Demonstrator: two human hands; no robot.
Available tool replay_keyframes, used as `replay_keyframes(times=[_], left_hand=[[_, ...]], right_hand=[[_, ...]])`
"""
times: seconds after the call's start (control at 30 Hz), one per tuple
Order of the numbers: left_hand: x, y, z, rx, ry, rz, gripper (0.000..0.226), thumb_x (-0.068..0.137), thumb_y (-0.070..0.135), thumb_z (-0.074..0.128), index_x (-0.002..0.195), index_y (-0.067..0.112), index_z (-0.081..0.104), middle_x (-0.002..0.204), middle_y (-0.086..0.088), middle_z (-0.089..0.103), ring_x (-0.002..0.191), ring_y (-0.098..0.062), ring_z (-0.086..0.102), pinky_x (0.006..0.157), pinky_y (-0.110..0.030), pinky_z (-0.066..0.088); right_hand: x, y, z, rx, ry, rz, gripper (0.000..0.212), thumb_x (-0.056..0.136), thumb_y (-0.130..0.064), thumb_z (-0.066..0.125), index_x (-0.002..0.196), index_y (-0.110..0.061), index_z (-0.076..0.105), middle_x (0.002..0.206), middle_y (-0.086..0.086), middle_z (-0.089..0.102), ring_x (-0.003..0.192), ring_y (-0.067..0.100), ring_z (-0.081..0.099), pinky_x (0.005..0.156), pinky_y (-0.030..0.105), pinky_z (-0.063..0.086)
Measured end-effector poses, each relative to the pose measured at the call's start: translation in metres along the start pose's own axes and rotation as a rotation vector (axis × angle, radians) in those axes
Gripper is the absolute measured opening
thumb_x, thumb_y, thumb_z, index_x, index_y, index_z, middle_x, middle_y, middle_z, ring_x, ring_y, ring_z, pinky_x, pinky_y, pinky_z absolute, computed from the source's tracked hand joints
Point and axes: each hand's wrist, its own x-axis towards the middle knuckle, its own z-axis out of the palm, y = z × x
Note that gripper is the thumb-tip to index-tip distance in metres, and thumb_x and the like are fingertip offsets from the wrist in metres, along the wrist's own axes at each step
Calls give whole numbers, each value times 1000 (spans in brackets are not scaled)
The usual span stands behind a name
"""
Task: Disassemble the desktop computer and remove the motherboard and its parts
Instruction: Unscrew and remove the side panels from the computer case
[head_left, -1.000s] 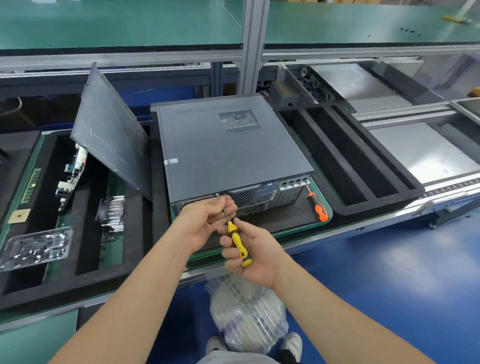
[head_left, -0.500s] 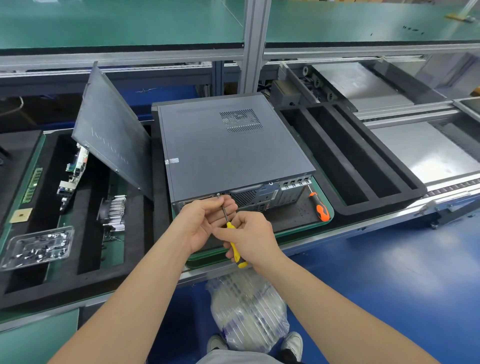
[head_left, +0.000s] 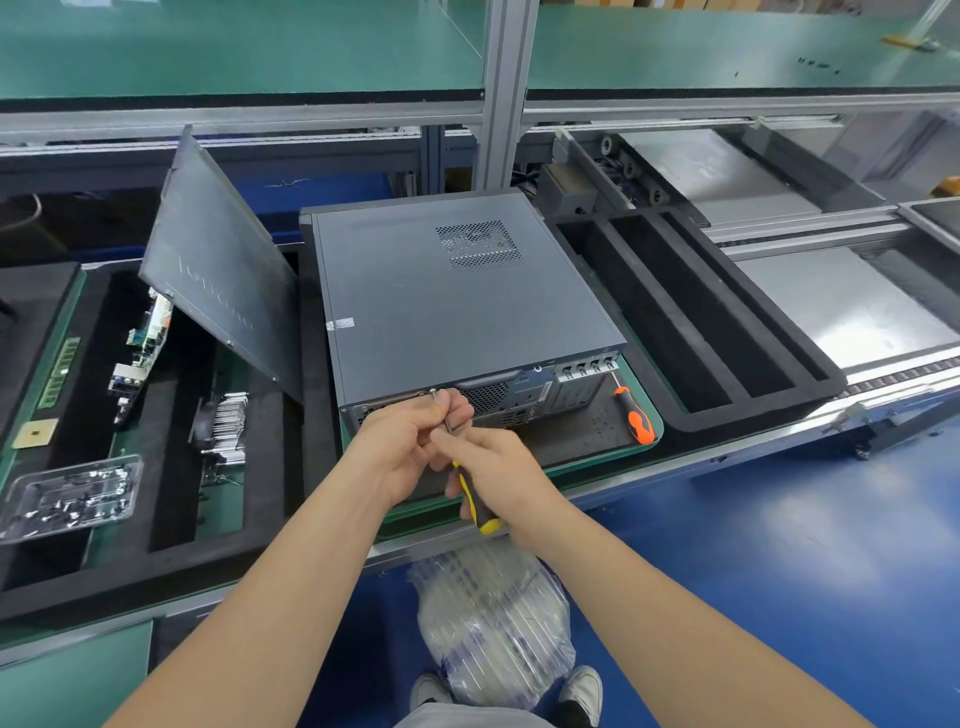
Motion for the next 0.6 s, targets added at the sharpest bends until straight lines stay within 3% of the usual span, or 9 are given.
replay_keyframes(times=[0.1,0.17,0.23,0.43,0.6], left_hand=[[-2,1,0,25,0,-20,13,95,10,68,103,3,75,99,-11,80,87,-18,79,61,-32,62],[-3,1,1,-7,-4,-12,16,96,7,66,108,-2,72,99,-12,80,89,-20,79,65,-31,63],[-4,2,2,-39,-10,-10,17,97,6,65,110,-5,71,98,-14,79,88,-22,79,67,-29,63],[-6,3,-1,-50,-34,-9,19,97,5,64,112,-6,70,101,-16,78,89,-21,79,71,-30,64],[-6,2,-2,-72,-45,11,18,99,2,60,111,-8,69,100,-19,78,89,-24,78,70,-30,64]], right_hand=[[-5,6,-5,554,-318,301,53,101,-60,49,99,-9,65,72,10,62,53,19,53,48,28,43],[-6,13,-9,805,-440,359,51,105,-53,43,108,-7,64,75,8,59,55,16,51,47,26,42],[-6,17,-10,892,-483,345,41,105,-43,46,109,-6,64,77,6,59,55,13,50,46,24,42],[-3,11,-2,581,-342,148,29,106,-30,54,104,-4,65,78,10,69,59,16,61,54,26,51],[-5,7,2,230,-140,4,34,96,-31,73,100,3,72,77,19,72,61,26,70,62,42,64]])
